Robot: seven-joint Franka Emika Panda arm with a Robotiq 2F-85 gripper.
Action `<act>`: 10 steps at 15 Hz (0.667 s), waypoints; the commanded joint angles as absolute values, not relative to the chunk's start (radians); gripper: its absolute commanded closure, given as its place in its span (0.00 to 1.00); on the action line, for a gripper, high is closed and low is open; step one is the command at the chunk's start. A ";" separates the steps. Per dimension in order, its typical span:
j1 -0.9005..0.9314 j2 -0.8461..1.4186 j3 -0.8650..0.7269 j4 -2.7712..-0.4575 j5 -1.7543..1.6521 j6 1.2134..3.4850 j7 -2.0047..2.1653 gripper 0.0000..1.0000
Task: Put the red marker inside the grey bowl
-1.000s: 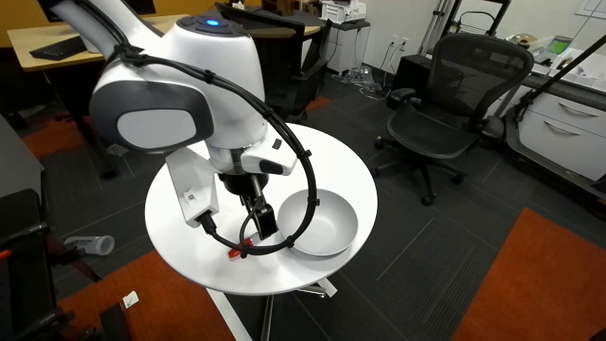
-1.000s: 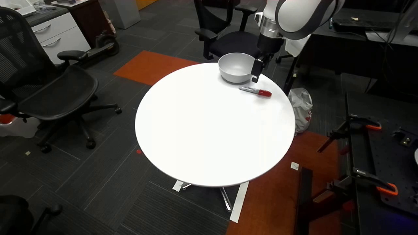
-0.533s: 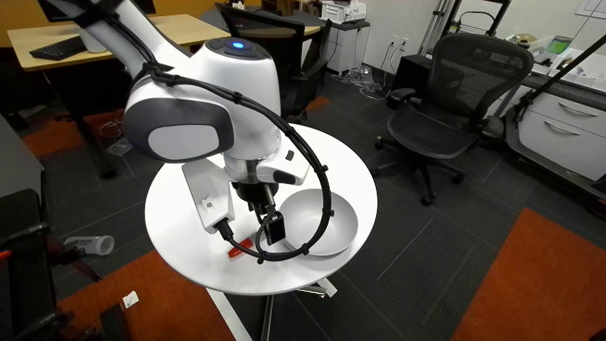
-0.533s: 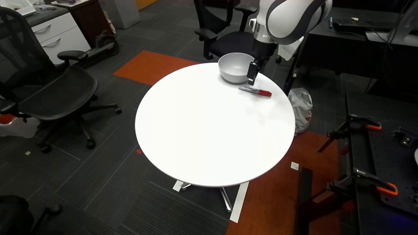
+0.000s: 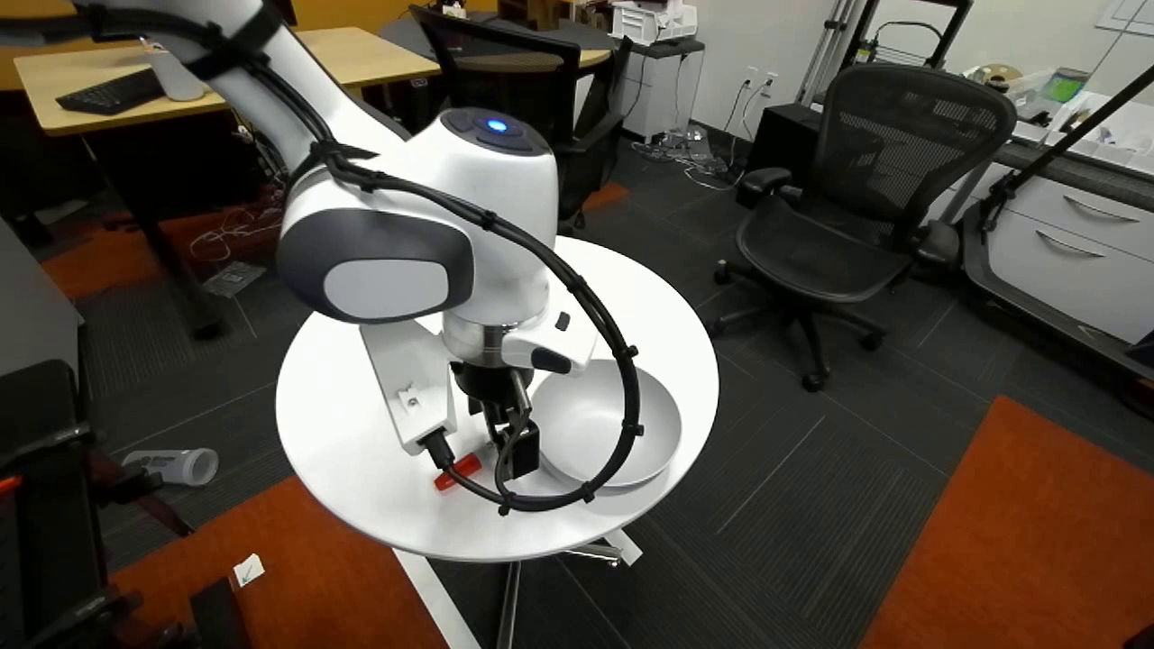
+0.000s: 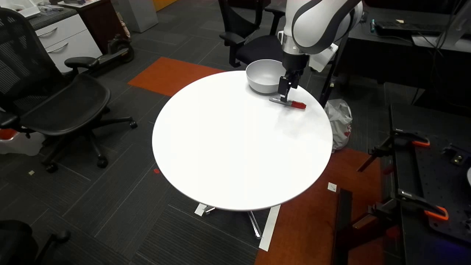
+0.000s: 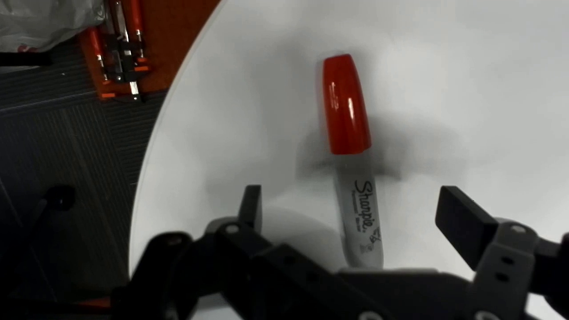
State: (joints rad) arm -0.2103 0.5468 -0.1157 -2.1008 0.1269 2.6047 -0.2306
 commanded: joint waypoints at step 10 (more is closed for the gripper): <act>-0.228 0.628 -0.102 -2.007 0.106 2.514 -0.199 0.27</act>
State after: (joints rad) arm -0.2145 0.6103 -0.1147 -2.0383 0.1269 2.5524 -0.2303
